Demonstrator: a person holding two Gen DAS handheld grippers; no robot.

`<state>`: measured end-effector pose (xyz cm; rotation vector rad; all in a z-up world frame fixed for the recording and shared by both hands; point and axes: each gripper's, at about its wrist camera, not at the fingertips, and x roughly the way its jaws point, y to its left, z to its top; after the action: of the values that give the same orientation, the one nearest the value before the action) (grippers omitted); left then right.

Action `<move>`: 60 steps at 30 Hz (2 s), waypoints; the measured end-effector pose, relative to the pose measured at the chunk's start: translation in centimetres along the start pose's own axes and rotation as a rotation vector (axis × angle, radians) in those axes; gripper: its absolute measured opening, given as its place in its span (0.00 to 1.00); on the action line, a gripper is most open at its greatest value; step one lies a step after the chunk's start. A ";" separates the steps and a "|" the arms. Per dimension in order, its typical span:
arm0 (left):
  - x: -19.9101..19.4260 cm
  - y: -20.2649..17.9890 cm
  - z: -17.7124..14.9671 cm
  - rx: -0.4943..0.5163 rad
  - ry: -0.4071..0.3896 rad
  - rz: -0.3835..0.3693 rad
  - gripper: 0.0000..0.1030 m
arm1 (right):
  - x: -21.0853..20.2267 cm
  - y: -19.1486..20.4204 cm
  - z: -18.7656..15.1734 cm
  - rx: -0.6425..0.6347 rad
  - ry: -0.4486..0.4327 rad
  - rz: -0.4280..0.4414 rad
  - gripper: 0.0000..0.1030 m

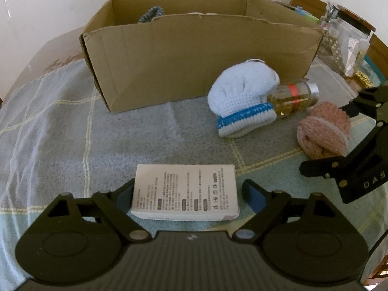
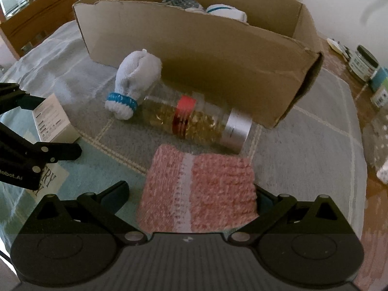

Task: Organize objects
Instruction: 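Grasp the white medicine box with the left gripper while the right grasps the pink knit sock, then drop the white box into the box with the left gripper while the right drops the pink sock in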

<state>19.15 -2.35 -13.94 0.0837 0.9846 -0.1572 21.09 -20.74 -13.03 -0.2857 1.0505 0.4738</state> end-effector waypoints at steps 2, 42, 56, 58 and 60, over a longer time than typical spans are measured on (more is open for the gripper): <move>-0.1 0.0 0.0 -0.002 0.005 0.002 0.87 | 0.0 -0.1 0.1 0.000 0.005 0.000 1.00; -9.0 0.4 8.7 0.115 0.004 -0.045 0.77 | -10.8 -2.1 4.7 -0.138 -0.091 0.096 0.77; -7.6 2.3 16.3 0.119 -0.102 0.028 0.77 | -12.6 -2.9 10.2 -0.156 -0.190 0.080 0.78; -6.9 2.7 17.1 0.104 -0.117 0.047 0.78 | -12.5 -3.0 10.6 -0.164 -0.197 0.077 0.78; -6.1 3.3 17.7 0.085 -0.129 0.057 0.84 | -12.4 -3.0 11.2 -0.166 -0.201 0.075 0.78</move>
<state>30.91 -1.06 0.89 0.1768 0.8462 -0.1501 26.02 -21.33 3.22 -0.3388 0.8296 0.6458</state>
